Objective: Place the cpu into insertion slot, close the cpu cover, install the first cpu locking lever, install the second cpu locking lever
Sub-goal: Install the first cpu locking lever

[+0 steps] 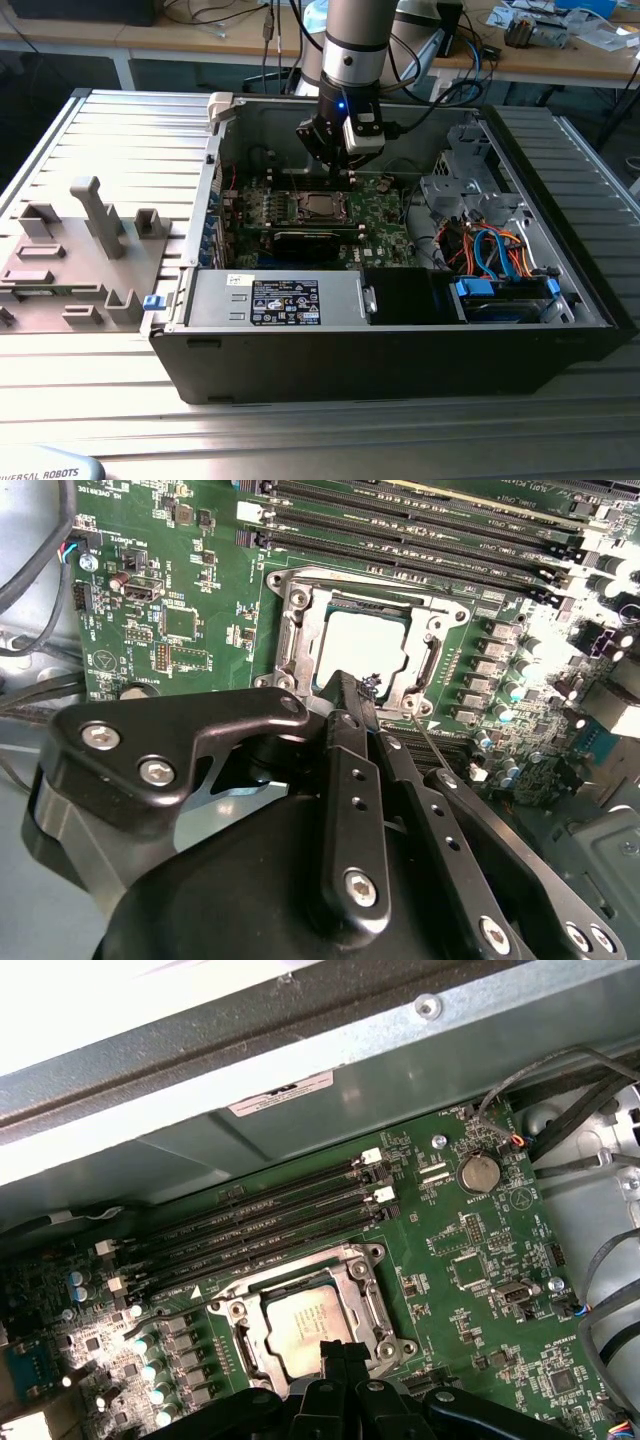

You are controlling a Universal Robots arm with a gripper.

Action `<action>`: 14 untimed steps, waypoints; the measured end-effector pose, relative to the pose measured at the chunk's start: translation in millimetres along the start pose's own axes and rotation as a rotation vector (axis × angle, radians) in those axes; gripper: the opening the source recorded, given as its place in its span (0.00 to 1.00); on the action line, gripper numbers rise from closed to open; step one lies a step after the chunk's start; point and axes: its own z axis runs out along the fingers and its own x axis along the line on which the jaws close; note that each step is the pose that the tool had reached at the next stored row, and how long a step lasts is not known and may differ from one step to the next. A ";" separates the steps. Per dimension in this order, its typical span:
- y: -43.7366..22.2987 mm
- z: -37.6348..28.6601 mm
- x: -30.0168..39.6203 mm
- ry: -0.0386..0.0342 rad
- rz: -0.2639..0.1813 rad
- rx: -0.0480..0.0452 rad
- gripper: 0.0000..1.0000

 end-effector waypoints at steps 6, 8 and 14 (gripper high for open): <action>0.0 0.0 0.0 0.0000 -0.003 0.0000 0.11; 0.0 0.0 0.0 0.0000 -0.003 0.0001 0.11; 0.0 0.0 0.0 0.0001 -0.006 0.0002 0.11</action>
